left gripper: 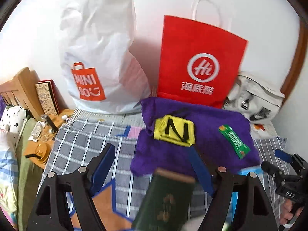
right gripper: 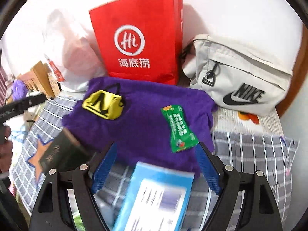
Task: Organize soft objects
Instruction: 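Grasp the white foam block with the left tool while the right tool grasps the orange-slice packet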
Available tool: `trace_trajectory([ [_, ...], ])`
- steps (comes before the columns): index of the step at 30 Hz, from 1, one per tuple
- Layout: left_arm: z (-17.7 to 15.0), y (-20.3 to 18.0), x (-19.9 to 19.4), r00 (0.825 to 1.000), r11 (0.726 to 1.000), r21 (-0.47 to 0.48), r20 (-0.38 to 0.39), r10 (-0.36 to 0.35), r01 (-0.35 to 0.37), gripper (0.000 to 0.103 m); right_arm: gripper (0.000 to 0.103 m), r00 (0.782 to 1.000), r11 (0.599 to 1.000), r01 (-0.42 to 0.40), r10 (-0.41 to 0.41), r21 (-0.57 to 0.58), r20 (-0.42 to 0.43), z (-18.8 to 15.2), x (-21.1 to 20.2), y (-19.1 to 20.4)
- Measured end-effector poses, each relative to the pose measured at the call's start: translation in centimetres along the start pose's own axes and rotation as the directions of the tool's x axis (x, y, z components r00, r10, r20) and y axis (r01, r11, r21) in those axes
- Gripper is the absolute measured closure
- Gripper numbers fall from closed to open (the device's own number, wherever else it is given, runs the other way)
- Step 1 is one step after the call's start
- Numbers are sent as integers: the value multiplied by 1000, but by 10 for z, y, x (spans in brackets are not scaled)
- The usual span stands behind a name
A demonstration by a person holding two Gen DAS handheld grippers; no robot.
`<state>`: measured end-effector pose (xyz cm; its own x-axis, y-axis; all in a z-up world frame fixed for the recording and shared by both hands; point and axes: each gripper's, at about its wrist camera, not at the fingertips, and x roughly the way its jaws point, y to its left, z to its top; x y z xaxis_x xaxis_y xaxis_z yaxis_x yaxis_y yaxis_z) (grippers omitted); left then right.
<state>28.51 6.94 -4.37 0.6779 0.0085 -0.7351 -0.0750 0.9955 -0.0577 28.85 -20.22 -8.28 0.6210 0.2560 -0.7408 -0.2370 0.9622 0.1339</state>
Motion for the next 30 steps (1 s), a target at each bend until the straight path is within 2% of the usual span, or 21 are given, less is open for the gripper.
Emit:
trace_trajectory([
  [2, -13, -2, -14, 1000, 1000, 13, 0, -3, 3, 26, 20, 999, 999, -43, 43, 30, -9, -14, -15, 3],
  [5, -37, -5, -33, 1000, 999, 42, -20, 4, -4, 26, 21, 1000, 999, -27, 27, 19, -2, -33, -33, 13],
  [8, -62, -3, -50, 999, 999, 21, -21, -26, 26, 26, 21, 1000, 1000, -16, 16, -14, 1, -58, -52, 26],
  [12, -89, 0, -65, 999, 999, -9, -22, -47, 47, 26, 21, 999, 998, -51, 51, -21, 16, -88, -72, 37],
  [15, -112, -2, -73, 999, 999, 9, -29, -43, 43, 26, 21, 997, 997, -73, 74, -35, 23, -113, -83, 46],
  [21, -148, -2, -78, 998, 999, 16, -53, -34, 34, 26, 21, 992, 989, -128, 127, -74, -17, -161, -83, 57],
  [26, -165, 3, -80, 996, 998, -36, -64, -61, 59, 26, 21, 986, 979, -155, 146, -132, -76, -200, -71, 69],
  [30, -175, 2, -79, 996, 998, -7, -77, -55, 54, 26, 21, 988, 967, -150, 141, -208, -61, -216, -59, 84],
])
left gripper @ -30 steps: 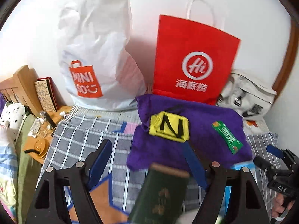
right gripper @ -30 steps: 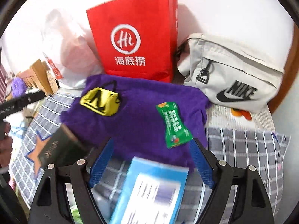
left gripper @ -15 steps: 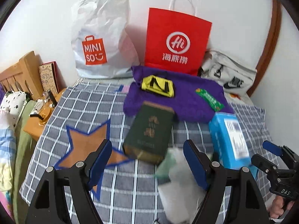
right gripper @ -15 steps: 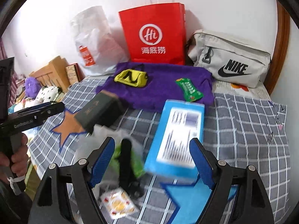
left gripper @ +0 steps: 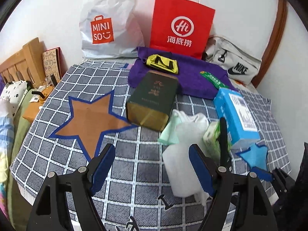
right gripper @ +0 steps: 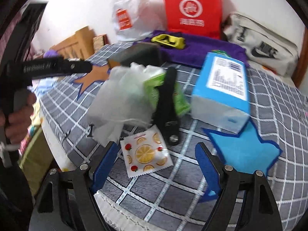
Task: Organize soft objects
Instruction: 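Grasp the white foam block with the left tool while the right tool grasps the orange-slice packet, then carry the white foam block and orange-slice packet in both tools over the purple towel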
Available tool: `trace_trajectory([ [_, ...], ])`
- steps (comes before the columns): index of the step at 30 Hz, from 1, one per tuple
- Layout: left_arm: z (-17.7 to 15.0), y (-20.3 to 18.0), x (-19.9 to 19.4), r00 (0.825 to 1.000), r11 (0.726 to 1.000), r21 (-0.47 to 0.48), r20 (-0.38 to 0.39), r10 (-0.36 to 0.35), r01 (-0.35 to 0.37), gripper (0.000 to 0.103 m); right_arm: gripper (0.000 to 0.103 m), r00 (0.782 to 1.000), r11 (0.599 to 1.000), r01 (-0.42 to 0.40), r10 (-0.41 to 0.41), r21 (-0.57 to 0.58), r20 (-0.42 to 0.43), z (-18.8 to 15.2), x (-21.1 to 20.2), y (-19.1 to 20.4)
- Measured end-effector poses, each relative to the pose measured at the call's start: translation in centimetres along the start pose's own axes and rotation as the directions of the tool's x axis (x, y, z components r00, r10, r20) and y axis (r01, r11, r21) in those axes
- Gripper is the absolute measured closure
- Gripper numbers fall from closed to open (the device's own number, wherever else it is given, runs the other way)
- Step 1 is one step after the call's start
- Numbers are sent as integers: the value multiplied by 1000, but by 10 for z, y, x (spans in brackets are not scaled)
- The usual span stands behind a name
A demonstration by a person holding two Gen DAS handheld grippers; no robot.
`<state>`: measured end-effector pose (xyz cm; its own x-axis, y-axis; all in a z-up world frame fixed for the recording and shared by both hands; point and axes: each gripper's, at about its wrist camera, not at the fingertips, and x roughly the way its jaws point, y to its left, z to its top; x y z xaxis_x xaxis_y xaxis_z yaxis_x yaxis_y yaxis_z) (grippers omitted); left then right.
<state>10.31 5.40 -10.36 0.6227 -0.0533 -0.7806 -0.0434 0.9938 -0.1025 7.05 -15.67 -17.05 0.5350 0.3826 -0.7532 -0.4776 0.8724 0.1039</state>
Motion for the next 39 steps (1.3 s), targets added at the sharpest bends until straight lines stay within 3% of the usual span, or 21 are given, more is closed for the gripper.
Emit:
trace_trajectory([
  [8, -12, 12, 4, 1000, 1000, -20, -13, -23, 23, 26, 21, 998, 998, 24, -28, -62, -61, -9, 33, 16],
  [12, -21, 4, 0, 995, 995, 33, -27, -95, 96, 26, 24, 998, 996, 53, -56, -69, -39, -15, 39, 21],
  [15, -29, -8, 2, 995, 991, 88, -50, -92, 96, 26, 42, 998, 996, 60, -61, -60, -15, -17, 36, 20],
  [21, -40, -23, 16, 991, 988, 115, -92, -96, 107, 26, 64, 998, 997, 57, -58, -60, -9, -21, 29, 14],
  [28, -47, -33, 27, 993, 982, 168, -94, -74, 89, 26, 75, 999, 998, 48, -48, -33, 2, -29, 15, 1],
  [30, -49, -32, 28, 992, 980, 176, -99, -76, 93, 35, 75, 998, 998, 56, -55, -22, 8, -30, 10, -5],
  [32, -49, -30, 29, 989, 978, 172, -115, -97, 116, 55, 75, 998, 998, 66, -66, -9, 16, -30, 5, -11],
  [35, -49, -29, 26, 982, 973, 164, -118, -144, 162, 67, 83, 998, 998, 58, -59, 20, 23, -29, 1, -22],
  [39, -47, -25, 18, 990, 977, 171, -79, -119, 131, 68, 87, 998, 997, 58, -59, 52, 25, -31, 0, -32],
])
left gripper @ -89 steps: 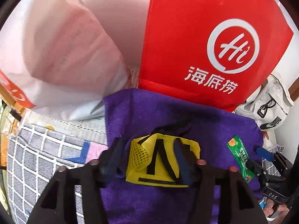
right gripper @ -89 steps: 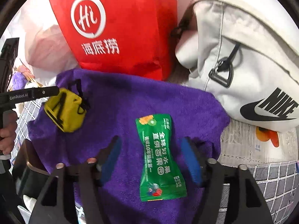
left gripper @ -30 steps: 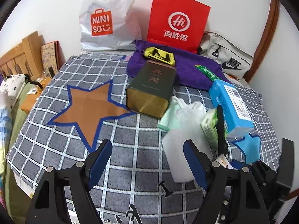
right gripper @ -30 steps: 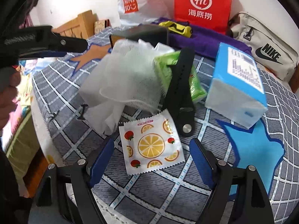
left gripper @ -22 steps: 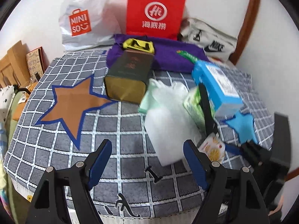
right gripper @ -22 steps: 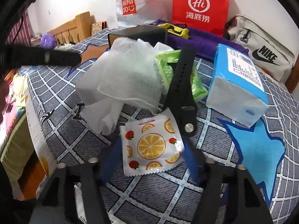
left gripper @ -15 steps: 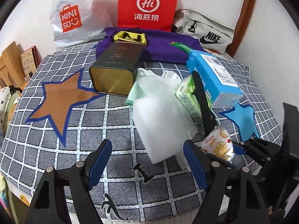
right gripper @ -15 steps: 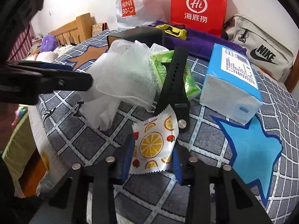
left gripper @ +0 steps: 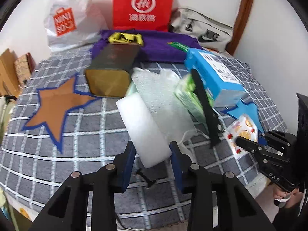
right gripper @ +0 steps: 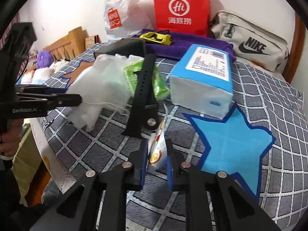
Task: Organize soft objects
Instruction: 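Carry the white foam block and orange-slice packet in both tools over the purple towel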
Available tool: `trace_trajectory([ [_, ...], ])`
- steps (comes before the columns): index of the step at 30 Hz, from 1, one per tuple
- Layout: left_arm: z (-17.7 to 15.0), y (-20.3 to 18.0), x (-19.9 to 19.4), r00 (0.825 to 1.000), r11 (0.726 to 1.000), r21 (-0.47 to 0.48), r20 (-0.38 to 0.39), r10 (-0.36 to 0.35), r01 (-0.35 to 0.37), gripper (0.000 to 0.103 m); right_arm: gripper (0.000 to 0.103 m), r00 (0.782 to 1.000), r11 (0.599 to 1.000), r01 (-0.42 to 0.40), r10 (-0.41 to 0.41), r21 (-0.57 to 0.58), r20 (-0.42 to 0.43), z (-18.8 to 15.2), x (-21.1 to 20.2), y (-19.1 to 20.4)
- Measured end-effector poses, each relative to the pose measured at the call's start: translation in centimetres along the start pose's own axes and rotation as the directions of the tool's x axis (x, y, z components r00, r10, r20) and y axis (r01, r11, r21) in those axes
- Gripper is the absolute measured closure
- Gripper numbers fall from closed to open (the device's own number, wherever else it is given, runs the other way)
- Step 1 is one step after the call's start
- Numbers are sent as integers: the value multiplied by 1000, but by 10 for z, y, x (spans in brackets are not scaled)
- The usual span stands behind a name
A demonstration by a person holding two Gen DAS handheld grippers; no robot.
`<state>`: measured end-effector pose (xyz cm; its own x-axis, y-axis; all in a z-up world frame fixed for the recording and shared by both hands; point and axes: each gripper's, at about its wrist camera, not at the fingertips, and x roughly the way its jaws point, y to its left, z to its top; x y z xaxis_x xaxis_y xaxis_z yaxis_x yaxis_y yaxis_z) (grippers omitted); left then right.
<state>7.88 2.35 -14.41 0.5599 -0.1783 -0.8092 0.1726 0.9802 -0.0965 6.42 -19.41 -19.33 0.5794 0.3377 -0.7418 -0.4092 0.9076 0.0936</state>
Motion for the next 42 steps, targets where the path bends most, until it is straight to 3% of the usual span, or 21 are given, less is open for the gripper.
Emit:
trace_trajectory([
  [8, 4, 33, -15, 999, 996, -80, 32, 33, -30, 69, 88, 1000, 999, 23, -23, 35, 0, -2, -4, -12],
  [16, 3, 41, 2, 997, 992, -98, -17, 76, -77, 66, 88, 1000, 999, 20, -20, 47, -11, -5, 0, -15],
  [19, 6, 43, 7, 996, 990, -112, -20, 88, -90, 51, 88, 999, 999, 12, -11, 43, -32, -6, 5, -15],
  [22, 7, 46, 10, 993, 986, -116, -22, 115, -116, 42, 86, 999, 999, 12, -10, 42, -44, -6, 10, -15],
  [26, 11, 54, 8, 996, 983, -158, -10, 90, -91, 39, 88, 999, 999, 2, 0, 45, -41, -4, 10, -16],
  [30, 16, 58, 10, 997, 980, -186, 7, 72, -69, 40, 91, 999, 999, 1, 1, 51, -43, -2, 11, -18],
  [32, 18, 59, 9, 998, 979, -200, 30, 48, -41, 58, 91, 999, 998, 1, 1, 55, -42, -1, 9, -20],
  [34, 20, 59, 8, 999, 979, -202, 36, 1, 6, 66, 91, 999, 998, 1, 2, 62, -36, 1, 6, -22],
  [38, 23, 55, 2, 996, 985, -162, 52, 74, -65, 67, 92, 1000, 997, 1, 1, 75, -24, 4, 0, -27],
  [42, 27, 58, -11, 995, 986, -159, 78, 67, -54, 68, 93, 1000, 997, 5, -4, 82, -15, 8, -5, -30],
])
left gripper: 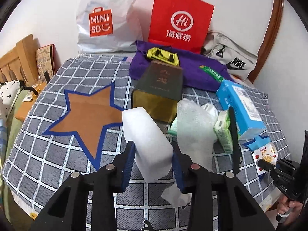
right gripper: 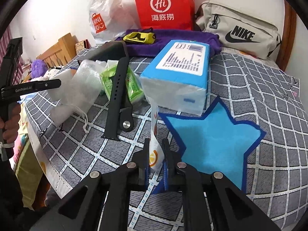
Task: Organize soft objects
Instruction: 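Carry the white foam block and orange-slice packet in both tools over the purple towel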
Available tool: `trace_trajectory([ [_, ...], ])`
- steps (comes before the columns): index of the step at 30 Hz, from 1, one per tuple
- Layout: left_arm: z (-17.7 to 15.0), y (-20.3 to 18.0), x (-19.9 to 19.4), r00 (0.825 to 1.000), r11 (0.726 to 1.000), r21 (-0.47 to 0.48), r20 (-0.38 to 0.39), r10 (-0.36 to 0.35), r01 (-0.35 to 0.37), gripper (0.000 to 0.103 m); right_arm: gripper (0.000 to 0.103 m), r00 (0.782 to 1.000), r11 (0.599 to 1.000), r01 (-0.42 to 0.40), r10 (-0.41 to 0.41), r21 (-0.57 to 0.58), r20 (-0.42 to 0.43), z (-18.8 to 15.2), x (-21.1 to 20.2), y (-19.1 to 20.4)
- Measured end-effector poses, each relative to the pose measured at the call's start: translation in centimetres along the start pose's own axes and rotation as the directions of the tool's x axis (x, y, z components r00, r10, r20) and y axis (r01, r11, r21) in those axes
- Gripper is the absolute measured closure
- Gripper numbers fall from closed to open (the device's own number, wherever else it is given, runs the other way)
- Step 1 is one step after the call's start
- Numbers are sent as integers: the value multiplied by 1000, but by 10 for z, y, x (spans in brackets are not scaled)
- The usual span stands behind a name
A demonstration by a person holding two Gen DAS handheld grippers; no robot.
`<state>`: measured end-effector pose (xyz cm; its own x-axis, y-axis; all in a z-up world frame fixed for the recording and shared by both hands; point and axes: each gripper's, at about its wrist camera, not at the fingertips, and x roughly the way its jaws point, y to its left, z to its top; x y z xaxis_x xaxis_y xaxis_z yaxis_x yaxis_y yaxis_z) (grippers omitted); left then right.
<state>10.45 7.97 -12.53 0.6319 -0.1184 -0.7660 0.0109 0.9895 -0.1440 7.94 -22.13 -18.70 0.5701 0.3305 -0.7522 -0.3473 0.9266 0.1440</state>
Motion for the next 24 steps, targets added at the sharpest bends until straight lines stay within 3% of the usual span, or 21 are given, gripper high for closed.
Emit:
trace_trajectory([
  [13, 24, -3, -14, 999, 1000, -11, 36, -12, 13, 68, 99, 998, 998, -57, 56, 17, 33, 22, -17, 1],
  [24, 48, -9, -15, 999, 1000, -6, 49, -9, 9, 68, 99, 996, 999, -42, 42, 7, 80, 62, -29, -4],
])
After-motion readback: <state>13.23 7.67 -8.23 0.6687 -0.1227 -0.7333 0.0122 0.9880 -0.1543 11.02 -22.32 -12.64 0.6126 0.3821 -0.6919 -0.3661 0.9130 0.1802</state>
